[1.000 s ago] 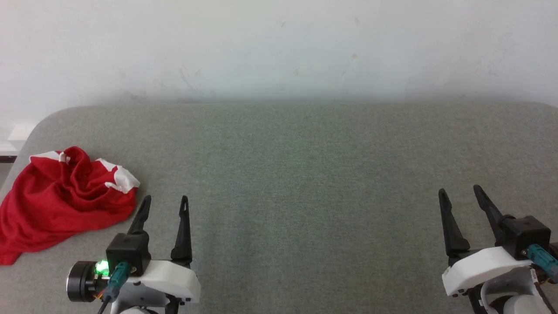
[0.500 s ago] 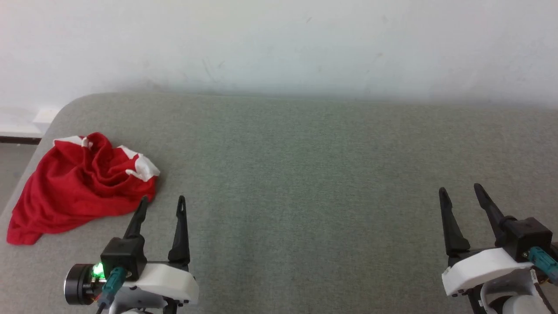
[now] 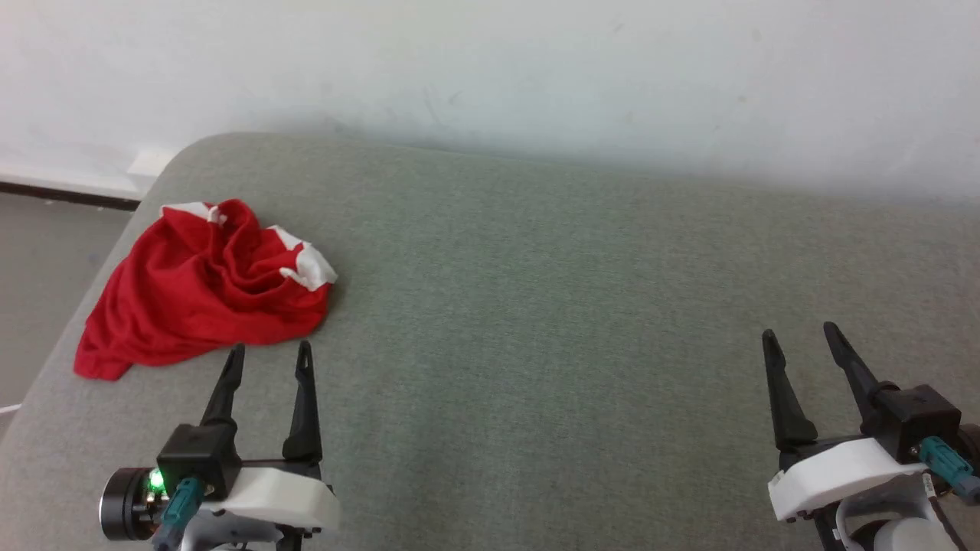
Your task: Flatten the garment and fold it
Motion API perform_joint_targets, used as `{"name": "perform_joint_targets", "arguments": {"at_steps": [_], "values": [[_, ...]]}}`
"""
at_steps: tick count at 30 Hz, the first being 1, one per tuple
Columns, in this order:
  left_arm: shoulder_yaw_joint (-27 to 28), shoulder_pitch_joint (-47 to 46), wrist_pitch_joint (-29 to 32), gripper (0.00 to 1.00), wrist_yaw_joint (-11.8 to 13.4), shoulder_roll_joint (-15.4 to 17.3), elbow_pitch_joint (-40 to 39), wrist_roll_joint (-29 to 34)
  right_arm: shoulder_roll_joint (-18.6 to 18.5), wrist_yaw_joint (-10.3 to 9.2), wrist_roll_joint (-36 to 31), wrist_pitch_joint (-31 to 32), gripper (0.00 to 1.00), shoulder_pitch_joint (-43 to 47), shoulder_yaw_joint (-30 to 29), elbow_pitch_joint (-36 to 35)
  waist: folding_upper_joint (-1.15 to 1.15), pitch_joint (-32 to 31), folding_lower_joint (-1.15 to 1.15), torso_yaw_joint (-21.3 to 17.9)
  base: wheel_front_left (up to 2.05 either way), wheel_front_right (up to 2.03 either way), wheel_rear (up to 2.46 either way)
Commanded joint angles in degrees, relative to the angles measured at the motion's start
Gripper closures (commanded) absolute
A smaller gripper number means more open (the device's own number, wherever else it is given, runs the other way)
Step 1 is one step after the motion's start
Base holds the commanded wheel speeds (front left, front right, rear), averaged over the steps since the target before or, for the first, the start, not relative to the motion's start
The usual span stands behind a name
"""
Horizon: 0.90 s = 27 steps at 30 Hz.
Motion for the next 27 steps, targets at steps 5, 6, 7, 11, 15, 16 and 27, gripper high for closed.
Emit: {"name": "perform_joint_targets", "arguments": {"at_steps": [5,6,7,11,15,16,27], "values": [[0.32,1.34,-1.10,0.00,-0.05,-0.10,-0.37,-0.90,0.12,-0.08,-0.27,-1.13,0.00,-0.36,0.31,0.65,0.00,-0.26,0.00,3.77,0.00,0.00,0.00],[0.28,1.46,-1.21,0.00,-0.06,-0.10,-0.37,-0.96,0.12,-0.08,-0.28,-1.25,0.00,-0.32,0.36,0.76,0.00,-0.32,0.00,4.29,0.00,0.00,0.00],[0.23,1.59,-1.33,0.00,-0.04,-0.10,-0.36,-1.04,0.12,-0.08,-0.30,-1.37,0.00,-0.30,0.43,0.87,0.00,-0.40,0.00,4.84,0.00,0.00,0.00],[0.07,2.21,-1.81,0.00,0.07,-0.11,-0.34,-1.28,0.13,-0.08,-0.36,-1.85,0.00,-0.12,0.73,1.35,0.00,-0.75,0.00,7.00,0.00,0.00,0.00],[0.12,2.80,-2.29,0.00,-0.08,-0.12,-0.29,-1.37,0.14,-0.08,-0.26,-2.33,0.00,0.10,0.93,1.73,0.00,-1.11,0.00,9.15,0.00,0.00,0.00],[0.12,2.93,-2.41,0.00,-0.14,-0.12,-0.29,-1.36,0.14,-0.09,-0.22,-2.45,0.00,0.18,0.98,1.82,0.00,-1.23,0.00,9.70,0.00,0.00,0.00],[0.46,4.16,-3.73,0.00,-0.44,-0.13,-0.51,-1.57,0.16,-0.10,0.51,-3.76,0.00,0.52,2.00,3.07,0.00,-1.91,0.00,14.94,0.00,0.00,0.00]]}}
